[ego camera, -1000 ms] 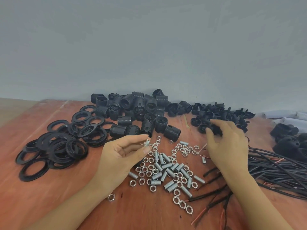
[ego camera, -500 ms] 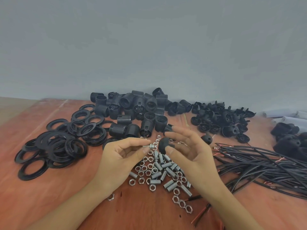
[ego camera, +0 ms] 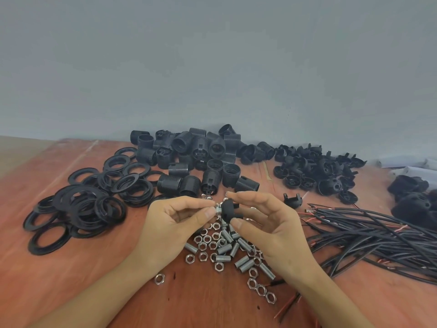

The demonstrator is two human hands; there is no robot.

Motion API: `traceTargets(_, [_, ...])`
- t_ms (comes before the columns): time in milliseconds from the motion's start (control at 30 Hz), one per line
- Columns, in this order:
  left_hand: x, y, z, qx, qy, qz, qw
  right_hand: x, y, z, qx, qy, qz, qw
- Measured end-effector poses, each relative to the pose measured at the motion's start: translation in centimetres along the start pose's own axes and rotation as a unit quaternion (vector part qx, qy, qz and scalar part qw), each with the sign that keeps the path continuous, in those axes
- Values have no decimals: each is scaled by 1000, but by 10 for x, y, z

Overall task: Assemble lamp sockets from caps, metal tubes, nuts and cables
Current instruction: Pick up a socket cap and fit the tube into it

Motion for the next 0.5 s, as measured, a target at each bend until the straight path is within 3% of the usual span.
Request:
traceTargets(200, [-1,0,2,20,-21,7,1000,0,1,1,9,-8,25,1000])
traceTargets(500, [-9,-5,9,85,-116,18,989,-1,-4,3,-27,-64,43,997])
Point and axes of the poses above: each hand's wrist, its own x-axis towards the middle knuckle, its own y-axis out of the back of the hand, z = x × y, the point moved 5 cm from there along x, towards the middle knuckle, and after that the axes turned 15 degrees about y, right-handed, at the moved point
